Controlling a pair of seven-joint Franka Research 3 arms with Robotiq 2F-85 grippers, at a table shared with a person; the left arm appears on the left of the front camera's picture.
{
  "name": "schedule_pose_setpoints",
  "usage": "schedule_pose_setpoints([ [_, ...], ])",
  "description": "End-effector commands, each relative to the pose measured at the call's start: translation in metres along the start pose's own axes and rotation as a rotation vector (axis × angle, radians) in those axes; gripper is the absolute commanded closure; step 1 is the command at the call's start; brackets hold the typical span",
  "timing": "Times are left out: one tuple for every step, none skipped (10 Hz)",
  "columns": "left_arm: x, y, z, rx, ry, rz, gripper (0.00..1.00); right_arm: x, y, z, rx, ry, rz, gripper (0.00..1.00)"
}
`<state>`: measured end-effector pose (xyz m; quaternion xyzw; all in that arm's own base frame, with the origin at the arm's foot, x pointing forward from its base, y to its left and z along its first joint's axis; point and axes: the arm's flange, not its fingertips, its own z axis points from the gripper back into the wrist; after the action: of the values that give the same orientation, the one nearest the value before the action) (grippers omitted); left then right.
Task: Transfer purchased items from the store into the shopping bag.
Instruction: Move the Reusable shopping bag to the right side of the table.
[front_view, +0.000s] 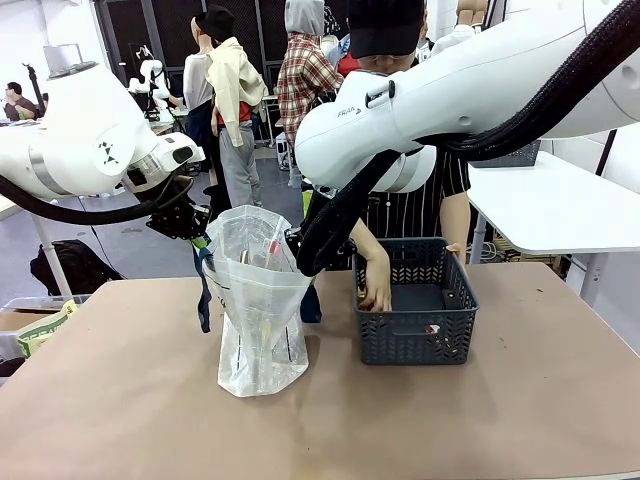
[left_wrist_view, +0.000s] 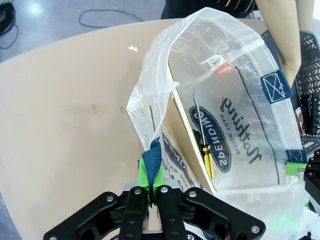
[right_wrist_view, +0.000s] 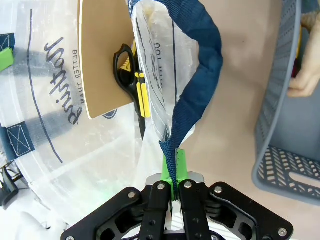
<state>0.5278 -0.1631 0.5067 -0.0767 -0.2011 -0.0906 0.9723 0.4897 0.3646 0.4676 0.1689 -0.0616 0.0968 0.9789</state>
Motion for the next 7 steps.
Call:
schedule_pose_setpoints([
  [-0.0018,0.0009,0.0022,0.002,0.001,-0.001,1.00,0.0003,0.0003,0.0010,0.007,-0.002,-0.004,1.00],
  [-0.0018,0.0009,0.0022,0.002,0.001,-0.001,1.00,0.0003,0.0003,0.0010,0.007,-0.002,-0.004,1.00],
  [-0.0018,0.0009,0.0022,0.002,0.001,-0.001,1.00,0.0003,0.0003,0.0010,0.007,-0.002,-0.004,1.00],
  [-0.0018,0.0009,0.0022,0.002,0.001,-0.001,1.00,0.0003,0.0003,0.0010,0.007,-0.002,-0.004,1.00],
  [-0.0018,0.0009,0.0022,0.002,0.001,-0.001,1.00,0.0003,0.0003,0.0010,0.007,-0.002,-0.004,1.00],
  [-0.0018,0.0009,0.0022,0.002,0.001,-0.001,1.00,0.0003,0.0003,0.0010,0.007,-0.002,-0.004,1.00],
  [-0.0018,0.0009,0.0022,0.002,0.001,-0.001,1.00,0.0003,0.0003,0.0010,0.007,-0.002,-0.004,1.00],
])
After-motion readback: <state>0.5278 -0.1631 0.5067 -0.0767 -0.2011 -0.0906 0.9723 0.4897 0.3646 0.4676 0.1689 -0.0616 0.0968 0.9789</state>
